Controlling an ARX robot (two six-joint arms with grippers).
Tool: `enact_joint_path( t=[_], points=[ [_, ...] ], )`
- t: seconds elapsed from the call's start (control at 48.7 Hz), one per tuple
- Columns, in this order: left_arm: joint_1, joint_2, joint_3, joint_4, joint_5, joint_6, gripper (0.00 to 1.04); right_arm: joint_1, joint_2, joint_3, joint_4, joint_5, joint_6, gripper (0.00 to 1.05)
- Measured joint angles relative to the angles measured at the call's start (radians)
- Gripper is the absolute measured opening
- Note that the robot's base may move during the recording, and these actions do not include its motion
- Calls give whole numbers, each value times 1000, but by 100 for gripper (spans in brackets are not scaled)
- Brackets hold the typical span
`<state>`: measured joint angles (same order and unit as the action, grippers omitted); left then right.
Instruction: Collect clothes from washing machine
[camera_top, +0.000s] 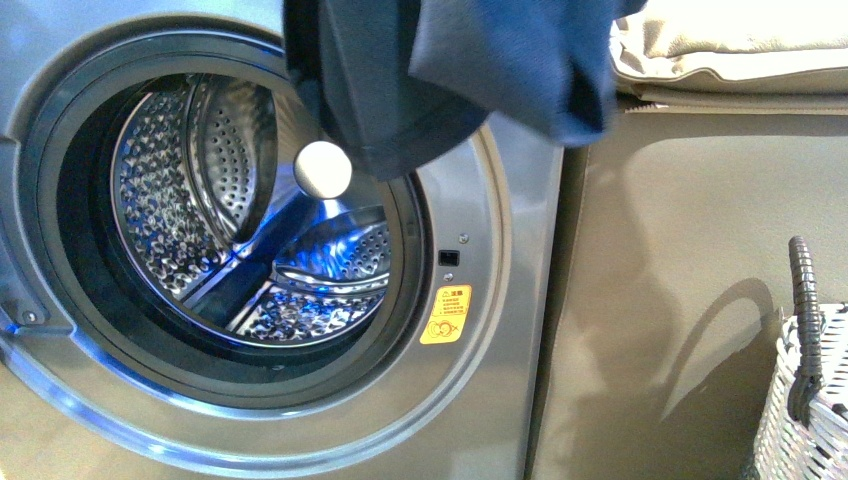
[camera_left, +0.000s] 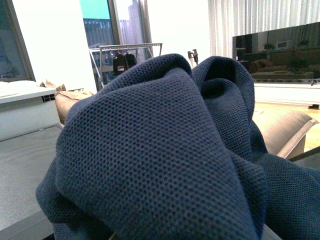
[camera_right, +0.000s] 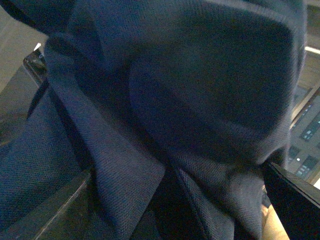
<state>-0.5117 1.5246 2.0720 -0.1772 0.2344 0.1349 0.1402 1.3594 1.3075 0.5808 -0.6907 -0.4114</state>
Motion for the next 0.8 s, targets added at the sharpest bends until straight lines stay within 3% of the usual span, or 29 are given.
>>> enact_joint_path(
  t=[0.308, 0.534, 0.801],
  points=[
    [0, 0, 0, 0, -2, 0, 12, 37, 124, 171, -128, -3, -79, 97],
    [0, 0, 0, 0, -7, 0, 12, 114, 194, 275, -251, 0, -118, 97],
    [1, 0, 0, 0, -10, 0, 12, 172, 246, 310, -235, -80, 19, 97]
  ],
)
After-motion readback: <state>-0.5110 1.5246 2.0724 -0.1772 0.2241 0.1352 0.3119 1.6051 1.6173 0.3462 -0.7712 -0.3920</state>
